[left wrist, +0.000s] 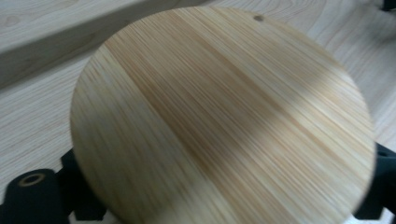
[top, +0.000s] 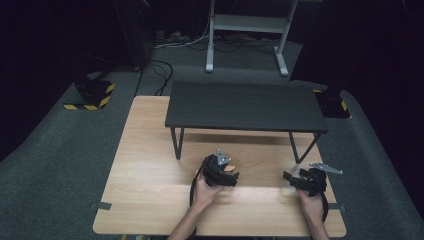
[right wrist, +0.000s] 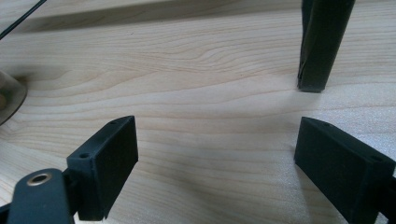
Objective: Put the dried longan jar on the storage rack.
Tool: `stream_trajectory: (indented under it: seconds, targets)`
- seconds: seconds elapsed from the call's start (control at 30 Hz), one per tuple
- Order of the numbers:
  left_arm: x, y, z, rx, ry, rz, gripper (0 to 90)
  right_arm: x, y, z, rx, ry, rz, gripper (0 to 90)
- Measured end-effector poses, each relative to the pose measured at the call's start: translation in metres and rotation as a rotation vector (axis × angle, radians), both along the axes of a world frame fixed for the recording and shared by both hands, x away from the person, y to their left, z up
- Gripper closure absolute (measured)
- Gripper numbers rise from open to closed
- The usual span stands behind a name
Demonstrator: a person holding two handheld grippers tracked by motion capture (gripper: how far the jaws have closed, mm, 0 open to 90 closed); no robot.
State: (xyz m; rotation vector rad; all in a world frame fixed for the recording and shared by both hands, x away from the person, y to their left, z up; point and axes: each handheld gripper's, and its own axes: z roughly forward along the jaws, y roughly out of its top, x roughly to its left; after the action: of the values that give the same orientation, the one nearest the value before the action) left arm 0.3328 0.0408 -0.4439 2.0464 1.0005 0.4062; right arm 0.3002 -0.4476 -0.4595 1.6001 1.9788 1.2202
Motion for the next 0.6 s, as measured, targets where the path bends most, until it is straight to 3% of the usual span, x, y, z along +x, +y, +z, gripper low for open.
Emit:
stream_trajectory:
  seconds: [0.17,0.6]
  targets:
    - [0.0003,-0.0016,-0.0006,0.010,-0.008,0.013,24.0,0.0001,-0.0011,-0.0004,0.005,0.000,0.001,12.8]
    - [-0.0003,-0.0075,0.0015,0.033,-0.018,0.005,25.3,0.0001,-0.0015,-0.0006,0.009,0.001,0.000,12.9]
